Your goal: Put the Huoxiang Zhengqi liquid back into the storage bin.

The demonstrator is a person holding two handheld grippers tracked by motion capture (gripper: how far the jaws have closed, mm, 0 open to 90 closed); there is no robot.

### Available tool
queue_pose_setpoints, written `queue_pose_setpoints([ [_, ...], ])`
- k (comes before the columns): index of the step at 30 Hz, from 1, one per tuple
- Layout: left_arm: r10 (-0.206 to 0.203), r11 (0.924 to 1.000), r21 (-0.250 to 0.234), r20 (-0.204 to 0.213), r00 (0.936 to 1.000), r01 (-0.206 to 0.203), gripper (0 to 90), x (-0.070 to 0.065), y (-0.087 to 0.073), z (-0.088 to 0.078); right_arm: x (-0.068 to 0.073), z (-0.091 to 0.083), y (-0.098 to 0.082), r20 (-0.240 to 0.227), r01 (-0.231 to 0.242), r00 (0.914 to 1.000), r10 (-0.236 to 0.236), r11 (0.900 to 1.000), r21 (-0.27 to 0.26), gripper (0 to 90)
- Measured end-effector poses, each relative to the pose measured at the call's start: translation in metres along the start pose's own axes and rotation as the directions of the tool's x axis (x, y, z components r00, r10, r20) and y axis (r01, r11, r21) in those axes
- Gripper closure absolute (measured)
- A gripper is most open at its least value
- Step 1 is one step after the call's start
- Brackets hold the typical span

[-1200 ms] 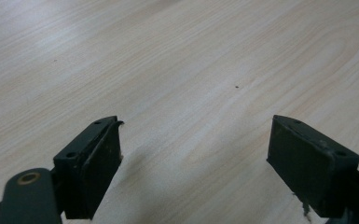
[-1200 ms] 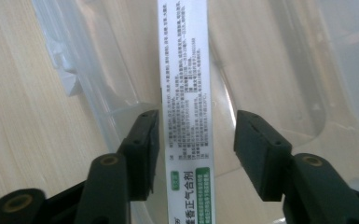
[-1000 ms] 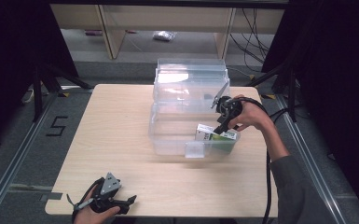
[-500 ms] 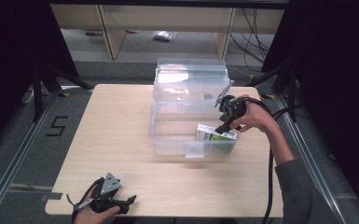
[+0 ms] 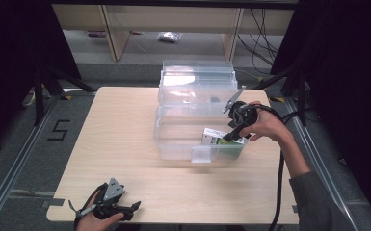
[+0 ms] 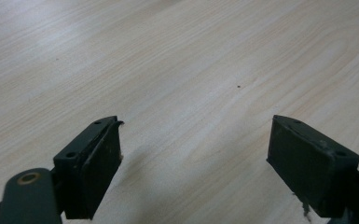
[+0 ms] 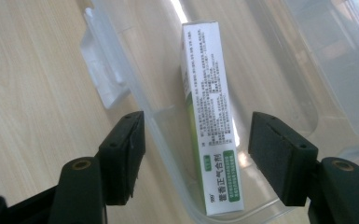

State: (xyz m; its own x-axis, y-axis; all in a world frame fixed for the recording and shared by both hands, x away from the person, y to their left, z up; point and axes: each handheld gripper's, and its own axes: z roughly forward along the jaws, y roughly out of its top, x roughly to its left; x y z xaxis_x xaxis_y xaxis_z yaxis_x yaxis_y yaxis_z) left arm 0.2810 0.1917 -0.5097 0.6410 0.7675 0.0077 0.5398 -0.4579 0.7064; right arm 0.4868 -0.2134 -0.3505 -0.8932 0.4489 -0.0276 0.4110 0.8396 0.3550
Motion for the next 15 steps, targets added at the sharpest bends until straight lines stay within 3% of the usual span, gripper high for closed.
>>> queue_pose_setpoints([
  [6, -0.003, 1.0000, 0.006, -0.003, 1.0000, 0.003, 16.7, 0.000, 0.000, -0.001, 0.005, -0.001, -0.004, -0.012, 0.019, 0.9997, -0.020, 1.000, -0.018, 37.3],
  [7, -0.003, 1.0000, -0.001, -0.003, 1.0000, 0.003, 16.7, 0.000, 0.000, 0.000, 0.007, -0.001, -0.005, -0.008, -0.001, 1.0000, 0.001, 1.000, -0.018, 36.9],
  [15, -0.004, 1.0000, 0.000, -0.003, 1.0000, 0.004, 16.7, 0.000, 0.000, 0.000, 0.012, -0.002, -0.011, -0.012, -0.002, 0.9999, 0.001, 0.998, -0.059, 35.2],
])
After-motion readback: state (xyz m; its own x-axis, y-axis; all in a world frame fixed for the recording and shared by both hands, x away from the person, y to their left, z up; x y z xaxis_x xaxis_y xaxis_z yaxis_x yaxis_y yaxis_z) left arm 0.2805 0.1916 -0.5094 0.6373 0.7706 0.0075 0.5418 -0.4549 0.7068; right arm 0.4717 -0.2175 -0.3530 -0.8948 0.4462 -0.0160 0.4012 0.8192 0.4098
